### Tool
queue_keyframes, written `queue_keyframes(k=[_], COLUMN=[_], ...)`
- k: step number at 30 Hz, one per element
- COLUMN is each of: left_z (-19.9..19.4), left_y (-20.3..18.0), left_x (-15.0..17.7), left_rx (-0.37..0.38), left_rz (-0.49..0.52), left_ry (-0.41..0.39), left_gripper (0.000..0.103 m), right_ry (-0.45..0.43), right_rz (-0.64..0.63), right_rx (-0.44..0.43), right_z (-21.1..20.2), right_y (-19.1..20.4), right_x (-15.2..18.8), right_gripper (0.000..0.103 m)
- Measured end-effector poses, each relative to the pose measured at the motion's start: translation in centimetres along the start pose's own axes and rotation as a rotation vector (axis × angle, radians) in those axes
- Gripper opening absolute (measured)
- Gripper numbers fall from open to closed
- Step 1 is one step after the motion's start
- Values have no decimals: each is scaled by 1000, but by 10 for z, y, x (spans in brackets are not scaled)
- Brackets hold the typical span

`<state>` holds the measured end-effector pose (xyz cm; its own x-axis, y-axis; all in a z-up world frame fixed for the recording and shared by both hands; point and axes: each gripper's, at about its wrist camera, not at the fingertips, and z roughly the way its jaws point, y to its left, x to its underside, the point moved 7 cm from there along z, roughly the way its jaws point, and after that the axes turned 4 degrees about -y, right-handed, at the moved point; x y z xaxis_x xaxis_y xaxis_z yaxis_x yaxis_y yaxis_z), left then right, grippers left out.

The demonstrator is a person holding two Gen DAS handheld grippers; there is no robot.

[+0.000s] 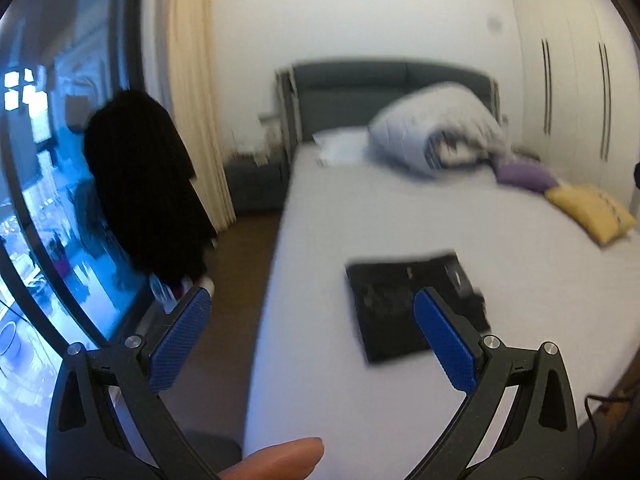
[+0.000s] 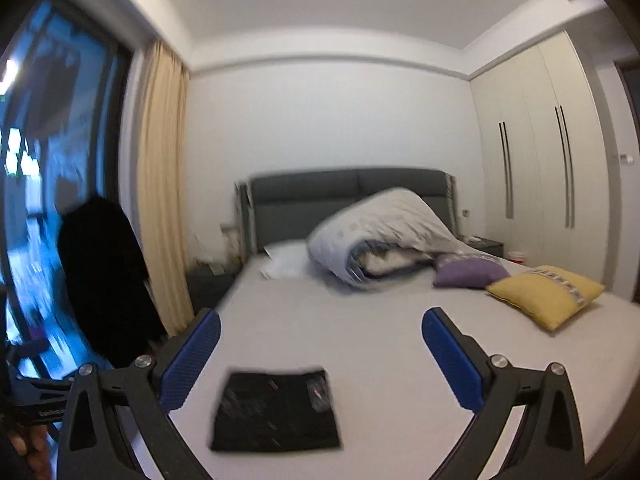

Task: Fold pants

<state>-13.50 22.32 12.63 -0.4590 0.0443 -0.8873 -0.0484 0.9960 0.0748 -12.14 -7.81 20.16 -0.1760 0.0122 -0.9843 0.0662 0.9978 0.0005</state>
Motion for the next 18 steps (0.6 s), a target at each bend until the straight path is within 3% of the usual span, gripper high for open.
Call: queue_keyframes(k=[8, 18], left_z=[41, 73], left_y=[-33, -44], left_x=[47, 65], left_rx=[72, 77], left_rz=[-15, -16], left_ry=[170, 226], left_gripper=[103, 103], right_ry=[257, 358], right_rz=[48, 9], right_rx=[-5, -6], right_z=[29, 37], right_y=[9, 19], right_x=[67, 95], right_gripper=[103, 103])
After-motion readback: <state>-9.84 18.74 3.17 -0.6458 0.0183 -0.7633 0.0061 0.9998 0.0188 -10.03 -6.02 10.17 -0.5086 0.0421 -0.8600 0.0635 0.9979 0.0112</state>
